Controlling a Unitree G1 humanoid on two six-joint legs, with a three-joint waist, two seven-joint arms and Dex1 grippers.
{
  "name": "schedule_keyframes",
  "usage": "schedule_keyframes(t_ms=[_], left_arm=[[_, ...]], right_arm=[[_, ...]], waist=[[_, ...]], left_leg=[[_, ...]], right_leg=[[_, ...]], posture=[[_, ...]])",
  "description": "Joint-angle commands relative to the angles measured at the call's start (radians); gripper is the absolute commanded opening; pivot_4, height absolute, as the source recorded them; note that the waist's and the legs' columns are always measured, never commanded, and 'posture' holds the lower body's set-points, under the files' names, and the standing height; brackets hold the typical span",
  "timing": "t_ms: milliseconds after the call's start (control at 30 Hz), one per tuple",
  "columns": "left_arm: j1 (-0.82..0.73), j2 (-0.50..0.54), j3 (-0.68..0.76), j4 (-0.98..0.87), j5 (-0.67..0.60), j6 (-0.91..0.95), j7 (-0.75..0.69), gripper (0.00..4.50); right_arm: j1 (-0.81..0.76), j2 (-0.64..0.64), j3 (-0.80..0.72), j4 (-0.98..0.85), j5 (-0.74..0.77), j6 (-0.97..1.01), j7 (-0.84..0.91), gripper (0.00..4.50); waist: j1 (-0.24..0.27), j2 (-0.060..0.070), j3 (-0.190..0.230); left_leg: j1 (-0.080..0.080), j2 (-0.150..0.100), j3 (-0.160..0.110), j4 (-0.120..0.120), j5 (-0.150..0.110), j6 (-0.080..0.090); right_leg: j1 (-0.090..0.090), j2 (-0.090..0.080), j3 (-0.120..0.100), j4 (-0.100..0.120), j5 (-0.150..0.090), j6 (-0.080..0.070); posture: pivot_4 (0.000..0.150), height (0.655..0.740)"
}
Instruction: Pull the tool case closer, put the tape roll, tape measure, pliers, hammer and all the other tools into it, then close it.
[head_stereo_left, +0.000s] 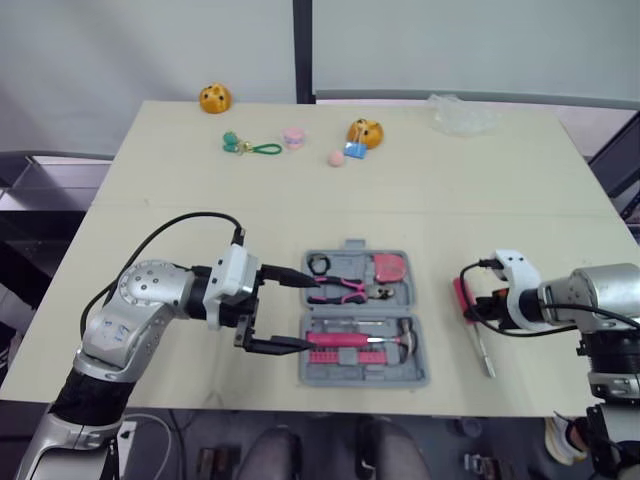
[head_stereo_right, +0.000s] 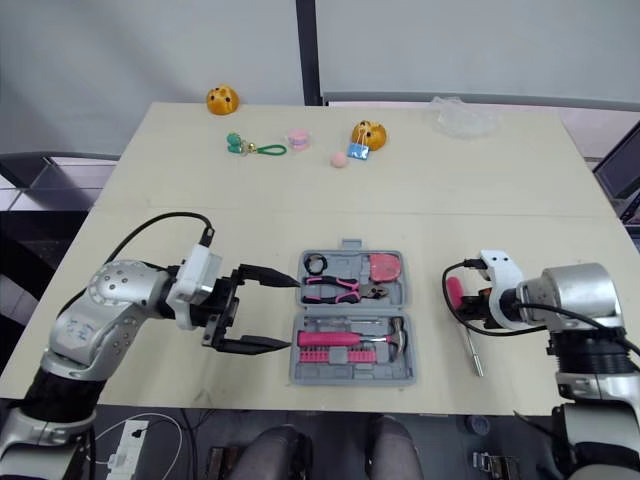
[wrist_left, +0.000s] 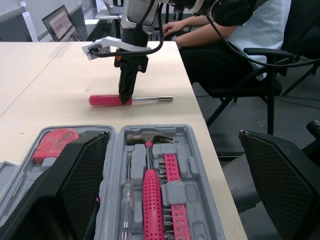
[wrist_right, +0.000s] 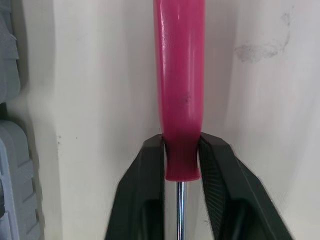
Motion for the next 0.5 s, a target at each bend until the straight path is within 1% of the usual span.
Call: schedule_keyframes(t_ms=[33, 100, 133, 233, 267, 367, 500], left_arm=[[-0.010, 0.009, 0.016, -0.010, -0.011, -0.004, -0.011, 4.50], [-0.007, 0.013, 0.020, -0.015, -0.018, 0.004, -0.014, 4.50], [-0.004, 0.014, 0.020, -0.015, -0.020, 0.005, -0.017, 4.50], [-0.009, 0.013, 0.003, 0.006, 0.000, -0.010, -0.034, 4.50], [-0.012, 0.013, -0.002, 0.011, 0.006, -0.016, -0.038, 4.50], [-0.026, 0.008, -0.010, 0.036, 0.019, -0.034, -0.053, 4.50], [-0.044, 0.003, -0.021, 0.055, 0.032, -0.050, -0.075, 4.50]], right_arm=[[0.074, -0.030, -0.096, -0.190, 0.020, -0.027, -0.021, 3.18], [0.147, -0.032, -0.151, -0.316, 0.038, -0.073, -0.014, 4.24], [0.188, -0.029, -0.183, -0.377, 0.050, -0.094, -0.007, 4.38], [0.343, -0.010, -0.263, -0.519, 0.045, -0.220, -0.013, 4.38], [0.372, 0.002, -0.283, -0.537, 0.046, -0.242, -0.022, 4.38], [0.504, 0.060, -0.343, -0.576, 0.000, -0.394, -0.073, 4.38], [0.603, 0.190, -0.403, -0.620, 0.023, -0.466, -0.128, 4.38]], waist=[[0.001, 0.000, 0.000], [0.001, 0.000, 0.000], [0.002, 0.000, 0.000], [0.003, 0.000, 0.000], [0.002, 0.000, 0.000], [0.002, 0.000, 0.000], [0.001, 0.000, 0.000]], left_leg=[[0.000, 0.000, 0.000, 0.000, 0.000, 0.000], [-0.001, 0.000, -0.001, 0.000, 0.000, 0.000], [-0.001, 0.000, -0.001, 0.000, 0.000, 0.000], [-0.001, 0.000, -0.001, 0.000, 0.000, 0.000], [-0.001, 0.000, -0.001, 0.000, 0.000, 0.000], [0.000, 0.000, 0.000, 0.000, 0.000, 0.000], [0.002, 0.000, 0.002, 0.000, 0.000, 0.000]], right_leg=[[0.000, 0.000, 0.000, 0.000, 0.000, 0.000], [0.000, 0.000, 0.000, -0.001, 0.000, 0.000], [0.000, 0.000, 0.000, -0.001, 0.000, 0.000], [0.000, 0.000, 0.000, -0.001, 0.000, 0.001], [0.000, 0.001, 0.000, -0.001, 0.000, 0.001], [0.000, 0.001, 0.001, 0.000, 0.001, 0.001], [0.001, 0.002, 0.002, 0.000, 0.001, 0.001]], posture=[[0.150, 0.7400], [0.150, 0.7400], [0.150, 0.7400], [0.150, 0.7400], [0.150, 0.7400], [0.150, 0.7400], [0.150, 0.7400]])
